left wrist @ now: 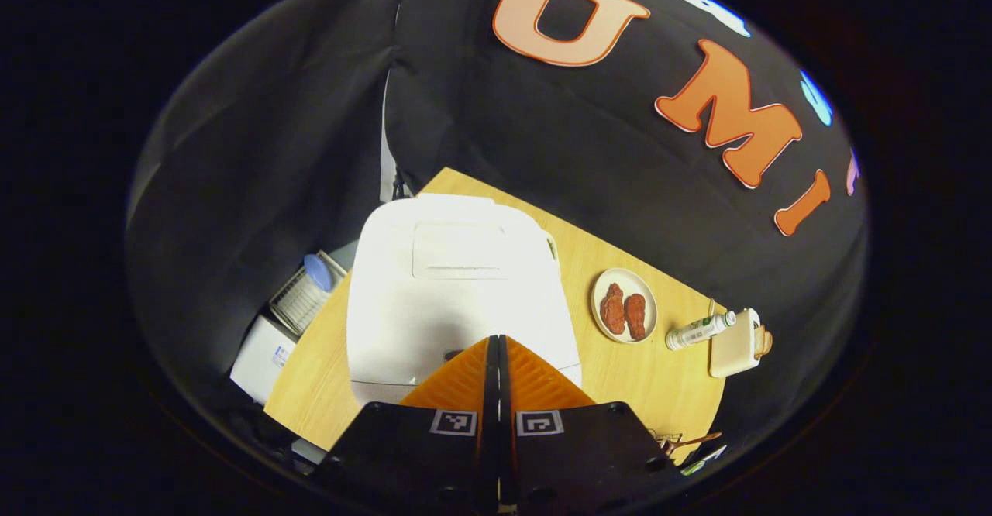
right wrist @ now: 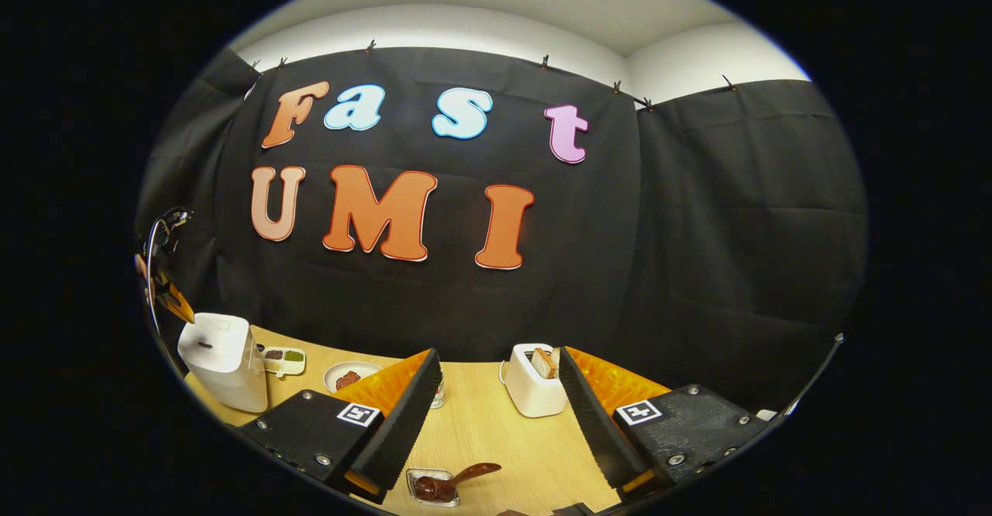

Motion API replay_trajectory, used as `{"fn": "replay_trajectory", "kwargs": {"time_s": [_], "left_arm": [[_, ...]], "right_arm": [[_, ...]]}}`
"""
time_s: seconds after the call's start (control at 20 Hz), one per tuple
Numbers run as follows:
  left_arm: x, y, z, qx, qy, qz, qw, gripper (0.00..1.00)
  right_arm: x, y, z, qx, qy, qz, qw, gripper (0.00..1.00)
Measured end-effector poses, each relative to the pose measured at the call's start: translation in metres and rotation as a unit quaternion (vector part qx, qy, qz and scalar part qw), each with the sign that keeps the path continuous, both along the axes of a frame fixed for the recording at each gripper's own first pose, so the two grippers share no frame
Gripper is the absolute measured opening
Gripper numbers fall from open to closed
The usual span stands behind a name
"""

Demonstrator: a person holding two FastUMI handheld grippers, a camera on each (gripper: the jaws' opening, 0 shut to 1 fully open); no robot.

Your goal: Close the left gripper, press the button to open the rice cooker; take a wooden spoon from the chopstick holder with the right hand, scoop a spoonful of rice and pour it into the rice cooker, then put the wooden spoon back into the chopstick holder.

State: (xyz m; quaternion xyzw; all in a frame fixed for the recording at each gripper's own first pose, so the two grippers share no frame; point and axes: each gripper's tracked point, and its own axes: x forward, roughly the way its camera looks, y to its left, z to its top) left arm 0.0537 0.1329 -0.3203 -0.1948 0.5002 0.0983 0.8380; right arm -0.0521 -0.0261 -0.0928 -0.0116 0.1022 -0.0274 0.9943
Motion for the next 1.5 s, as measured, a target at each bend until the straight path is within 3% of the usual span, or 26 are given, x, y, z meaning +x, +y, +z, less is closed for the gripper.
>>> {"fn": "replay_trajectory", "kwargs": {"time_s": [0.3,0.75,1.0,1.35,1.5], "left_arm": [[-0.004,-0.002,-0.047,-0.008,0.056,-0.006,0.998,0.05],[-0.005,0.0,-0.058,-0.007,0.054,0.015,0.998,0.06],[0.002,-0.007,-0.003,0.051,-0.059,0.003,0.997,0.05],[-0.001,-0.018,0.094,0.149,-0.195,-0.038,0.969,0.05],[-0.008,-0.023,0.126,0.162,-0.238,-0.045,0.957,0.05]], "right_arm": [[-0.019,-0.008,-0.012,0.0,0.019,-0.028,0.999,0.95],[-0.022,-0.009,-0.022,0.016,0.029,-0.023,0.999,0.95],[-0.021,-0.004,-0.047,0.022,0.05,0.004,0.998,0.95],[-0.007,0.014,-0.094,0.041,0.098,0.037,0.994,0.95],[-0.004,0.023,-0.108,0.046,0.116,0.047,0.991,0.95]]}}
